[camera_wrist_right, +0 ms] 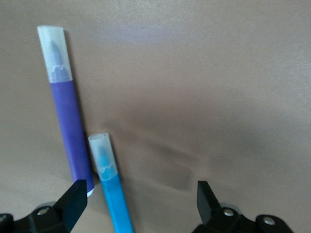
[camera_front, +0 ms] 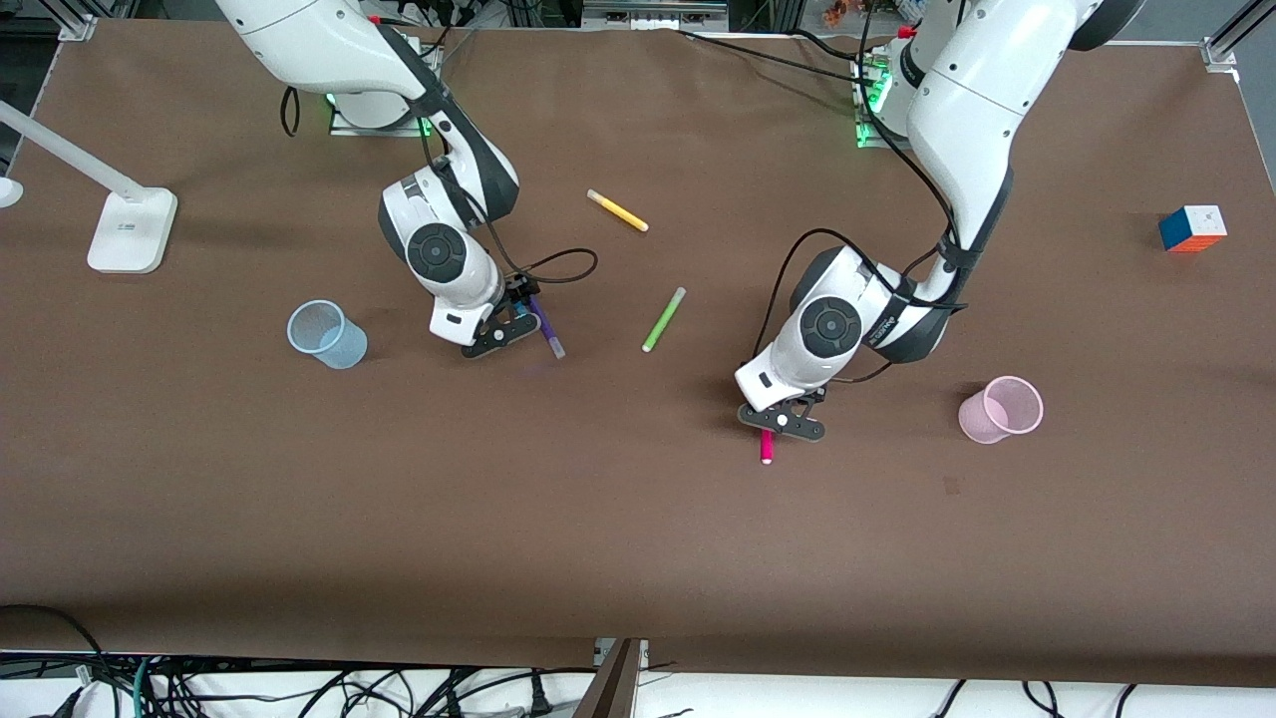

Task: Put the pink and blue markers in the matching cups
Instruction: 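Lift the blue marker with the right gripper while the left gripper carries pink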

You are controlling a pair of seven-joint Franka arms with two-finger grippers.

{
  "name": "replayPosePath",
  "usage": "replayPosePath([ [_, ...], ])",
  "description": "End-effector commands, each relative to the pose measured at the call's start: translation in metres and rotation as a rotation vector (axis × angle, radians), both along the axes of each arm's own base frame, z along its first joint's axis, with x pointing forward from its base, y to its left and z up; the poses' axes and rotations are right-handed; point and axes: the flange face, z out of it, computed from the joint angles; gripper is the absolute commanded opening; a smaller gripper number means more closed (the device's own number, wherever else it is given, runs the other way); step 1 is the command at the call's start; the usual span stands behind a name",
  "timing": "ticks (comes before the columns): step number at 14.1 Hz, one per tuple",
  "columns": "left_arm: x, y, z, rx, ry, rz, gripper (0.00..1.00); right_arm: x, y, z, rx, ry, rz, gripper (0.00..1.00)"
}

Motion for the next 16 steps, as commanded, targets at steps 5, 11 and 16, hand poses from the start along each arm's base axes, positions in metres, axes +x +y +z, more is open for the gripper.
replayPosePath([
  [5,0.008,0.008,0.032,0.026,-0.024,-0.054,0.0,0.002,0.004,-0.014,-0.001,-0.028,0.023,1.0],
  [11,0.044,0.086,0.126,0.14,0.177,-0.115,0.0,0.007,0.006,-0.01,-0.019,-0.059,0.073,0.22],
  [16,0.053,0.163,0.156,0.321,0.337,-0.264,0.0,0.013,0.007,-0.006,-0.01,-0.074,0.068,0.0],
])
